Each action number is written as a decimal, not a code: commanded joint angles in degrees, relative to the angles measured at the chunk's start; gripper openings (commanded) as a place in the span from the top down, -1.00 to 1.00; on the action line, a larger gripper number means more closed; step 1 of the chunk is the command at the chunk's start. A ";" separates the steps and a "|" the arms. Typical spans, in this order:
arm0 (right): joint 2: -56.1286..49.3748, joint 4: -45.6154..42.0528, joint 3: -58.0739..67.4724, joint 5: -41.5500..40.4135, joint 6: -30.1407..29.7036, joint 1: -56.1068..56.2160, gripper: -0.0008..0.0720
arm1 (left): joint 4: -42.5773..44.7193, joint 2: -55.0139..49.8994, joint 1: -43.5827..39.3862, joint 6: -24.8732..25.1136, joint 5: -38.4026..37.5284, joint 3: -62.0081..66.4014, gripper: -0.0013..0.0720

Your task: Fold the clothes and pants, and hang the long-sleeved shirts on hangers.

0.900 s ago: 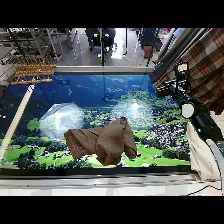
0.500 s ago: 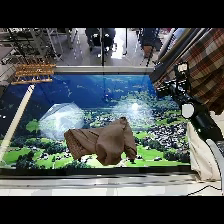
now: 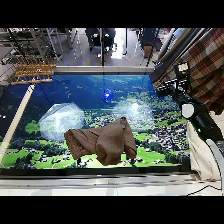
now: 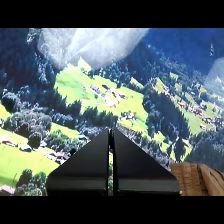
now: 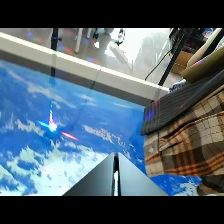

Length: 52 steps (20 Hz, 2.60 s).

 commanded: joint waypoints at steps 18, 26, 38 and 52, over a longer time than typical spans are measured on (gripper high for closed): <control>2.84 22.38 -21.35 47.74 10.84 25.51 -0.84 | -46.99 -23.17 -4.44 36.33 5.84 -30.27 -0.97; -4.81 18.43 -21.24 34.51 21.92 33.79 -0.75 | -54.38 -30.97 -17.81 37.57 25.62 -30.25 -0.44; 18.99 -2.36 -5.70 51.76 29.03 21.38 0.93 | -56.06 -7.96 -4.11 38.62 5.42 -16.92 0.94; 39.43 -29.03 18.99 72.46 28.55 16.83 0.93 | -40.68 11.87 26.40 26.86 -4.20 -3.58 0.94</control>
